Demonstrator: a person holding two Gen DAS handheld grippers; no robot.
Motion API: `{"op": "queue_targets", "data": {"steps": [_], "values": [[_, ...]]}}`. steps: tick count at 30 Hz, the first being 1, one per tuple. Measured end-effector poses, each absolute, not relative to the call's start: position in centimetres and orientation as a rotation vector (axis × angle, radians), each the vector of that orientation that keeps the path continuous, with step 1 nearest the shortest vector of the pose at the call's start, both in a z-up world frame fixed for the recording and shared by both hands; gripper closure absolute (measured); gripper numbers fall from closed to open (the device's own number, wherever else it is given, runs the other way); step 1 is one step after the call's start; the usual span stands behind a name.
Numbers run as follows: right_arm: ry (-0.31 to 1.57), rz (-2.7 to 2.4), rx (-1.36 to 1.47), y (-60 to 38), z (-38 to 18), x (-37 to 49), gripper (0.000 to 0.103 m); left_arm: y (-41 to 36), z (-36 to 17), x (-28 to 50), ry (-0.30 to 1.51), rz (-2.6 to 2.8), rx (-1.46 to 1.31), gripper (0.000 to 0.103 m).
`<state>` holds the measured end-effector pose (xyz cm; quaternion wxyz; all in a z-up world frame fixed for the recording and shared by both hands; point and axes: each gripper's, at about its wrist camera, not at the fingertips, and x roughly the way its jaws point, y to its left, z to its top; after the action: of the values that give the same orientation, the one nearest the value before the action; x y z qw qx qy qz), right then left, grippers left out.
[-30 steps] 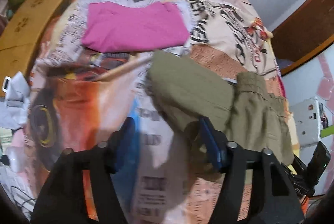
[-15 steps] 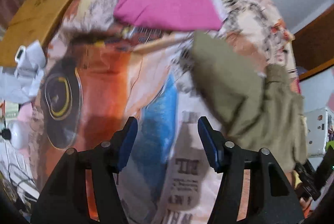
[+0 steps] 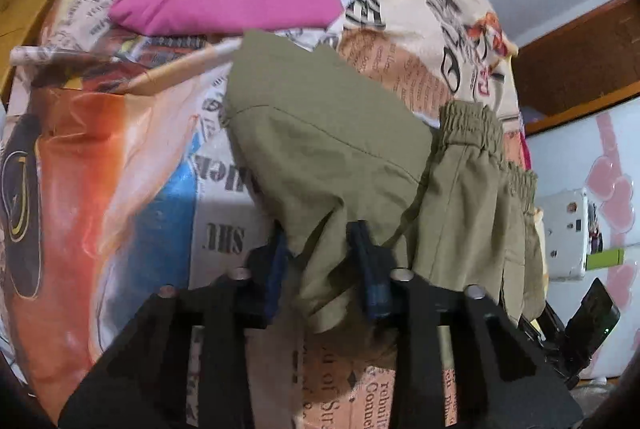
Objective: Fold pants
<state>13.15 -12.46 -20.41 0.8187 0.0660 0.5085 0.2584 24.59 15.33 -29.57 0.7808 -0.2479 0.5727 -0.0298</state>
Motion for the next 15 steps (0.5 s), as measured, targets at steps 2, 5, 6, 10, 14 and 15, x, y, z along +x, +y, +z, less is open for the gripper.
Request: {"op": "queue_targets", "data": {"steps": [2, 5, 6, 10, 14, 15], "values": [[1.084, 0.552, 0.143, -12.5, -20.4, 13.1, 0.031, 15.6, -28.9, 23.6, 1.219, -0.042, -0.506, 0.095], [1.084, 0.555, 0.145, -12.5, -20.4, 13.1, 0.030, 16.2, -28.6, 22.2, 1.198, 0.007, -0.469, 0.096], [1.083, 0.555, 0.146, -12.5, -20.4, 13.1, 0.030, 16.4, -28.7, 21.9, 1.195, 0.031, -0.455, 0.096], [1.082, 0.555, 0.147, -12.5, -20.4, 13.1, 0.030, 18.2, -30.3, 20.6, 1.243, 0.135, -0.406, 0.101], [1.082, 0.555, 0.146, -12.5, -20.5, 13.1, 0.030, 19.1, -29.5, 19.7, 1.230, 0.107, -0.451, 0.100], [1.082, 0.554, 0.146, -12.5, -20.4, 13.1, 0.030, 18.8, -28.3, 19.6, 1.200, 0.106, -0.426, 0.100]]}}
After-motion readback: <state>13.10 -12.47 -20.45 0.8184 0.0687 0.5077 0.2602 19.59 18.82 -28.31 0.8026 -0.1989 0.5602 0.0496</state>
